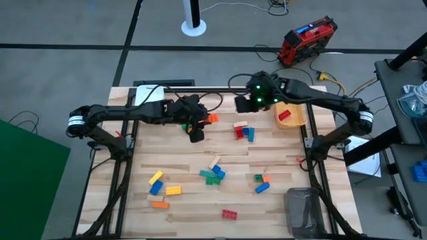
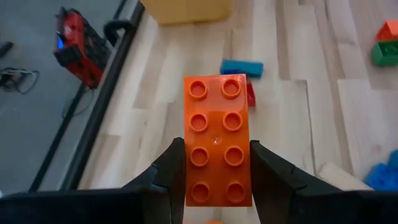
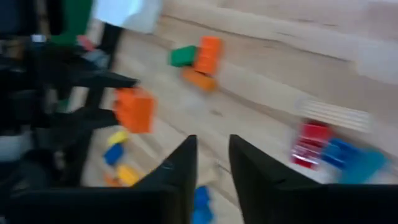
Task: Sort blocks by size
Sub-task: Put the bottom big orange game piece into the yellow bin
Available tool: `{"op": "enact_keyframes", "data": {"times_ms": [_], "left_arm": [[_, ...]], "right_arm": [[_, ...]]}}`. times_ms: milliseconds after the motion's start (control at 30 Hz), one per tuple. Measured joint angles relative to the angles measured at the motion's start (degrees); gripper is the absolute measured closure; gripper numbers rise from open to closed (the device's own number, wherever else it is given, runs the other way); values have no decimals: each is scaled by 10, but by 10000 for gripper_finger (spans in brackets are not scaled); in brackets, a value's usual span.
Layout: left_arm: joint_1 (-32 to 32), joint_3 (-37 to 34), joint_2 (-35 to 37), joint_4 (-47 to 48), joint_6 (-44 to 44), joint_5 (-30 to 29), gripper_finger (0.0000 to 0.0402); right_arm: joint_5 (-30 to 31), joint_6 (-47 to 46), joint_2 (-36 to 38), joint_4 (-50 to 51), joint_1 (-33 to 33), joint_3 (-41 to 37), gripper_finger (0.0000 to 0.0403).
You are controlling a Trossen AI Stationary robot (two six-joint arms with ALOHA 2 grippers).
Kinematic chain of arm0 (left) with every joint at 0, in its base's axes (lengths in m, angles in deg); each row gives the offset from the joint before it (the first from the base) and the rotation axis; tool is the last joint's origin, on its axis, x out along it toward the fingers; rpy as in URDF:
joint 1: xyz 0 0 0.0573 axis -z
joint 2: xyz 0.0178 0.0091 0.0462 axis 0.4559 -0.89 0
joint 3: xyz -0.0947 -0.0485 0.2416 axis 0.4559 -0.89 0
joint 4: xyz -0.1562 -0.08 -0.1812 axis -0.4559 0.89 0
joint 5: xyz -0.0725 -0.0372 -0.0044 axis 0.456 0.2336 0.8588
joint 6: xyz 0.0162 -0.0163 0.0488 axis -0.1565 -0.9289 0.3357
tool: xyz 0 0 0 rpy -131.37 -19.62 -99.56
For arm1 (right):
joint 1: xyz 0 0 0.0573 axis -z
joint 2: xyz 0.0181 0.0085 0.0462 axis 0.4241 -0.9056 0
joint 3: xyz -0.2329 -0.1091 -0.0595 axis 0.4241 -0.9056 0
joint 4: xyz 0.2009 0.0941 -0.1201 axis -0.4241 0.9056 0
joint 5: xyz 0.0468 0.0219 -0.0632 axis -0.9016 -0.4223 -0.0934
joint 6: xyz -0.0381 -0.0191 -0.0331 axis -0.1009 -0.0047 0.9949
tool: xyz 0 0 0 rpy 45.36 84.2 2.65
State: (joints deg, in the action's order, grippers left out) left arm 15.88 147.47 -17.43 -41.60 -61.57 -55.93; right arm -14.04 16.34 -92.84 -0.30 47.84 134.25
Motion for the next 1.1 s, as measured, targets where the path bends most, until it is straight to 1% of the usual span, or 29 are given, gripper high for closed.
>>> {"op": "enact_keyframes", "data": {"times_ms": [167,300,400,533,633,733,967,1100], "left_arm": [[0,8,0,3,-5,-3,287],[0,9,0,-1,-12,-3,287],[0,9,0,-5,-15,-3,287],[0,10,0,-13,-16,-3,287],[0,10,0,-22,-17,-3,287],[0,10,0,-27,-20,-3,287],[0,10,0,-39,-30,-2,287],[1,10,0,-69,-35,-1,278]], "right_arm": [[-44,-21,-30,-102,-15,1,242],[-62,-36,-51,-157,-23,1,193],[-66,-46,-66,-175,-25,1,170],[-67,-49,-81,-176,-26,1,151],[-67,-48,-89,-177,-28,1,148],[-69,-45,-92,-177,-30,2,154],[-69,-32,-93,-206,-34,2,192],[-69,-30,-93,-213,-34,2,220]]}}
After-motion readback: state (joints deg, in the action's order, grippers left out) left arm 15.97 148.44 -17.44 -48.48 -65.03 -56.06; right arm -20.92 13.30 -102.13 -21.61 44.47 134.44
